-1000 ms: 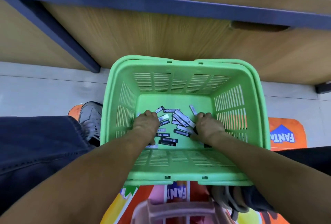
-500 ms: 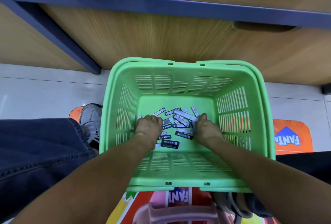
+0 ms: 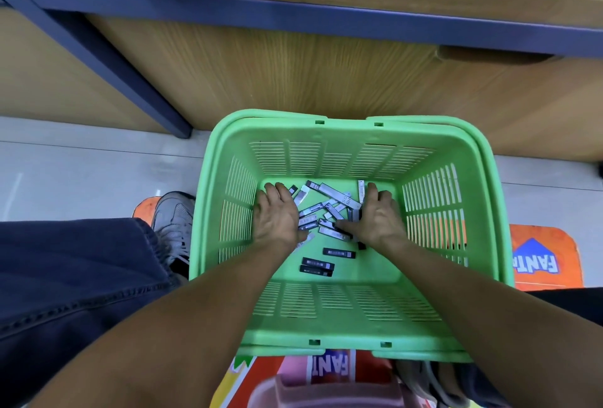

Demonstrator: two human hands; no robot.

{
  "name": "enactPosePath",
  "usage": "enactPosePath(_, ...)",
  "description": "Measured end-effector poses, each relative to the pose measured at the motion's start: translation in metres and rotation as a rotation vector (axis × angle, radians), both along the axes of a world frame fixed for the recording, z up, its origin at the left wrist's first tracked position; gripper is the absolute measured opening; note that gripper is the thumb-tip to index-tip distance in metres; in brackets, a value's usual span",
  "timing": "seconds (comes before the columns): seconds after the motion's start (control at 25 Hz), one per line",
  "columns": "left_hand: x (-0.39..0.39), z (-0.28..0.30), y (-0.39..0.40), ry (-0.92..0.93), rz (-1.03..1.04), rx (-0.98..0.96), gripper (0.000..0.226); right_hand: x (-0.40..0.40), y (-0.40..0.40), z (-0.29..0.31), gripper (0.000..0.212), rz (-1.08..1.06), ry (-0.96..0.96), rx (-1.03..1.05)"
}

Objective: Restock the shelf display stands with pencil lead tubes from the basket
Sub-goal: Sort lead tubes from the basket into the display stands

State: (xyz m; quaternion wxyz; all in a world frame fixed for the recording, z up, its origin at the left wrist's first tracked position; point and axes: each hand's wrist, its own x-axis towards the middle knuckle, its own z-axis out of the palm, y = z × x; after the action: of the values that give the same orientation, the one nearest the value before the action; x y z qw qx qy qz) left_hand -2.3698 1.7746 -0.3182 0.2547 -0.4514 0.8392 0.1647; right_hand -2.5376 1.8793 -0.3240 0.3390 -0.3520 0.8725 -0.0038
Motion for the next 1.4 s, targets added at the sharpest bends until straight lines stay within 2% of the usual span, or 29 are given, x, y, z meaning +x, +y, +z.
enactPosePath(0.08, -0.005, -0.005, 0.000, 0.008, 0.012, 0.093, 0.123, 0.010, -0.004, -0.001, 0.123, -0.071, -0.043, 0.037)
enactPosePath(0.12, -0.007, -0.007, 0.001, 0.006, -0.005, 0.106, 0.120, 0.016, -0.003, -0.003, 0.123, -0.100, -0.042, 0.056)
enactPosePath(0.28, -0.013, -0.014, 0.014, 0.010, 0.007, 0.140, 0.090, 0.033, 0.009, -0.010, 0.086, -0.081, 0.046, 0.055)
enactPosePath(0.36, -0.014, -0.015, 0.019, 0.005, 0.048, 0.182, 0.082, 0.034, 0.009, -0.009, 0.077, 0.018, 0.056, 0.049)
enactPosePath(0.52, -0.021, -0.015, 0.023, 0.026, 0.113, 0.193, 0.061, 0.036, 0.004, -0.006, 0.067, 0.365, 0.130, 0.070)
enactPosePath(0.72, -0.027, -0.014, 0.018, 0.070, 0.167, 0.136, 0.042, 0.043, -0.004, -0.006, 0.065, 0.468, 0.096, 0.124)
enactPosePath(0.84, -0.030, -0.012, 0.009, 0.164, 0.394, 0.245, 0.030, 0.044, -0.007, -0.008, 0.054, 0.310, -0.012, 0.081)
enactPosePath(0.92, -0.037, -0.014, 0.013, 0.196, 0.523, 0.361, 0.022, 0.048, -0.010, -0.008, 0.035, 0.142, -0.124, 0.000)
enactPosePath(1.04, -0.044, -0.017, 0.022, 0.274, 0.716, 0.438, 0.018, 0.051, -0.017, -0.010, 0.005, -0.030, -0.184, -0.054)
enactPosePath(1.12, -0.045, -0.019, 0.025, 0.336, 0.829, 0.443, 0.015, 0.048, -0.019, -0.010, 0.009, -0.165, -0.246, -0.039)
enactPosePath(1.2, -0.043, -0.017, 0.025, 0.371, 0.895, 0.456, 0.015, 0.043, -0.017, -0.011, 0.010, -0.324, -0.403, -0.060)
enactPosePath(1.4, -0.038, -0.018, 0.019, 0.475, 1.037, 0.623, 0.028, 0.045, -0.011, -0.003, 0.012, -0.705, -0.767, -0.269)
